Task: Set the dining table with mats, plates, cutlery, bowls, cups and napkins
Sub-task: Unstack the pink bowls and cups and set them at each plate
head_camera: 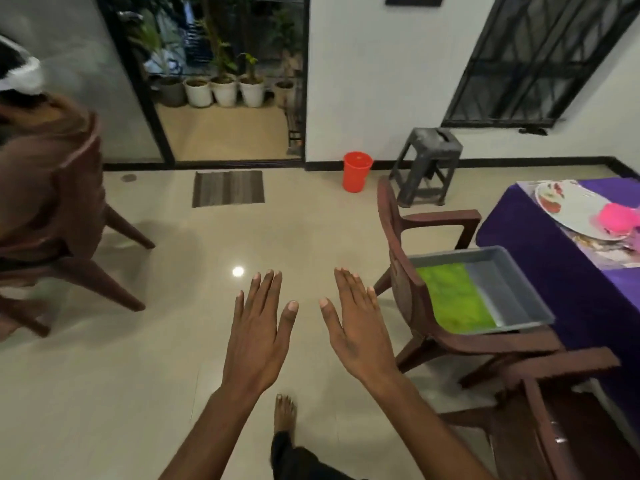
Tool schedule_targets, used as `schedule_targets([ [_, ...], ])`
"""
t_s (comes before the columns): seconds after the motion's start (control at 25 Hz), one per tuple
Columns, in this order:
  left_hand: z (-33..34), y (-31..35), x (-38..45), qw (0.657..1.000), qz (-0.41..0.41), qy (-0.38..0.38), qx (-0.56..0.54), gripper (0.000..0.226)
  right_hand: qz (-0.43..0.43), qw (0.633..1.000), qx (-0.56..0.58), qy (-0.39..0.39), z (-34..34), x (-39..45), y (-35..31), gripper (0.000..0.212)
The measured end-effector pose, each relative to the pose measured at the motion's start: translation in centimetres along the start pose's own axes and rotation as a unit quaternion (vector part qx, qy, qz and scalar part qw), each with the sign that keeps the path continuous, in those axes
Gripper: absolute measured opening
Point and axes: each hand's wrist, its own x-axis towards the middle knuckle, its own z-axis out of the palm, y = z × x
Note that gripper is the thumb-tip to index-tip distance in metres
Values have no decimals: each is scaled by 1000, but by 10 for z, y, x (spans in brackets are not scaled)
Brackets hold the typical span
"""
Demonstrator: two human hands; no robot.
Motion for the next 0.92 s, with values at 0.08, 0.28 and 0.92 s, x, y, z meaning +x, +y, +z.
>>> schedule_targets([
  [0.08, 1, -9, 64, 1000, 19, -22, 7, 63, 23, 999, 22, 11, 2, 59, 4, 65],
  [0.28, -5, -10, 237, 997, 68, -47, -7, 68, 50, 995, 36, 81, -22, 200, 5, 64],
  [0.92, 130, 70, 659, 885, 373, -272, -62, 72, 373, 879, -32, 295, -74, 471, 99, 64],
])
